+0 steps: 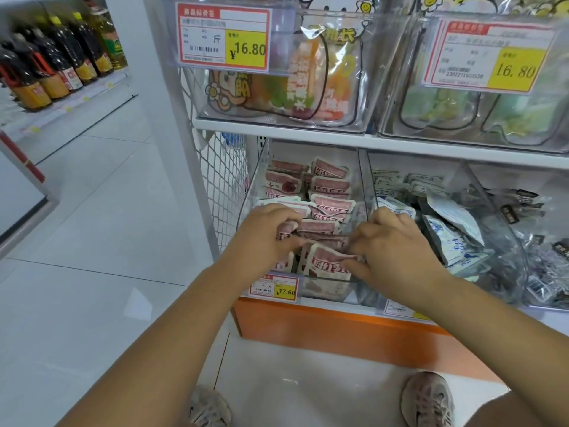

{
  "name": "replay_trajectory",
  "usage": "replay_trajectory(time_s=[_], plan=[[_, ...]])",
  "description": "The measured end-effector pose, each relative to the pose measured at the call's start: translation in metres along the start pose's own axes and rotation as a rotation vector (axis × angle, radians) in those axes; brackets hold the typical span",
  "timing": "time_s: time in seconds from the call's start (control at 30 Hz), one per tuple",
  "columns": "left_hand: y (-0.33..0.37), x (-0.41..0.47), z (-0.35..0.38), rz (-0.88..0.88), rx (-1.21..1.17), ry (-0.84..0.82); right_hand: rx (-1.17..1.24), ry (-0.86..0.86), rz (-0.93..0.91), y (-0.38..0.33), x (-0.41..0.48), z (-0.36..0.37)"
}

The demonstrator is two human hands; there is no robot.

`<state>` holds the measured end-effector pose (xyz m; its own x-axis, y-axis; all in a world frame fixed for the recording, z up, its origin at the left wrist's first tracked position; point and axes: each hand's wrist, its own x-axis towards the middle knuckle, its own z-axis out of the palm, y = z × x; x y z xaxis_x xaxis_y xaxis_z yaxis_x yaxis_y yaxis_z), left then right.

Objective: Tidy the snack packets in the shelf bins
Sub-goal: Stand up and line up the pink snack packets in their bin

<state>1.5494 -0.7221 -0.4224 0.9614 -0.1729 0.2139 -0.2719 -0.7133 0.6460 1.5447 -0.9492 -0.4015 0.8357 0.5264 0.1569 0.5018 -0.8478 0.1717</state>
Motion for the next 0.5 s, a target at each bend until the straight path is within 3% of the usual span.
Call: replay_trajectory(time_s=[0.1, 0.2, 0.33, 0.5], plan=[[-0.003, -0.02, -0.017, 0.045, 0.197, 0.028, -0.022, 0.041, -0.043, -0.004, 0.004, -0.006], [-0.006, -0.029, -0.015, 0.088, 0.381, -0.032, -0.112, -0.126, -0.133, -0.009, 0.014, -0.008], [-0.006, -0.021, 0.004, 0.077, 0.622, -0.069, -0.015, -0.164, -0.053, -0.006, 0.026, -0.004], [-0.002, 0.0, 0.012, -0.026, 0.539, 0.0, 0.036, -0.146, 0.007, -0.011, 0.029, 0.0]])
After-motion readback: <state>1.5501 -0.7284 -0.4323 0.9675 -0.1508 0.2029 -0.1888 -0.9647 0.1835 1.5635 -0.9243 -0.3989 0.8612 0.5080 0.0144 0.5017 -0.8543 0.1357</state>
